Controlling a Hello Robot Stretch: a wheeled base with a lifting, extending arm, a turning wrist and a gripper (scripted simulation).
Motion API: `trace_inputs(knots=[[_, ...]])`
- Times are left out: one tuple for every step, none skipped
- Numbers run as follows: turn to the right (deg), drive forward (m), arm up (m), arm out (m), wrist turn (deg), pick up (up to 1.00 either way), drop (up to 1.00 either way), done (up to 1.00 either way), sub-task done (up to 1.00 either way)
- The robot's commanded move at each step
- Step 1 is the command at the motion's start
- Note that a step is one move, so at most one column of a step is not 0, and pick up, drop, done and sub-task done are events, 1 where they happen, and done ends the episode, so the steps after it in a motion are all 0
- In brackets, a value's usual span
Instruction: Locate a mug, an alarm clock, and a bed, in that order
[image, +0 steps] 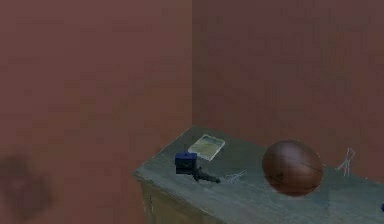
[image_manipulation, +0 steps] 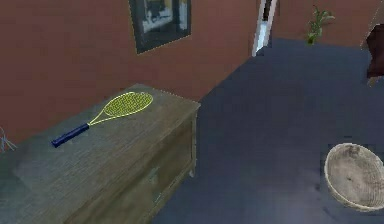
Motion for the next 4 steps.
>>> trace_inputs(knots=[[45.0, 0.0, 0.0, 0.0, 0.0, 0.0, 0.0, 0.0, 0.0], [45.0, 0.0, 0.0, 0.0, 0.0, 0.0, 0.0, 0.0, 0.0], [45.0, 0.0, 0.0, 0.0, 0.0, 0.0, 0.0, 0.0, 0.0], [36.0, 0.0, 0.0, 0.0, 0.0, 0.0, 0.0, 0.0, 0.0]])
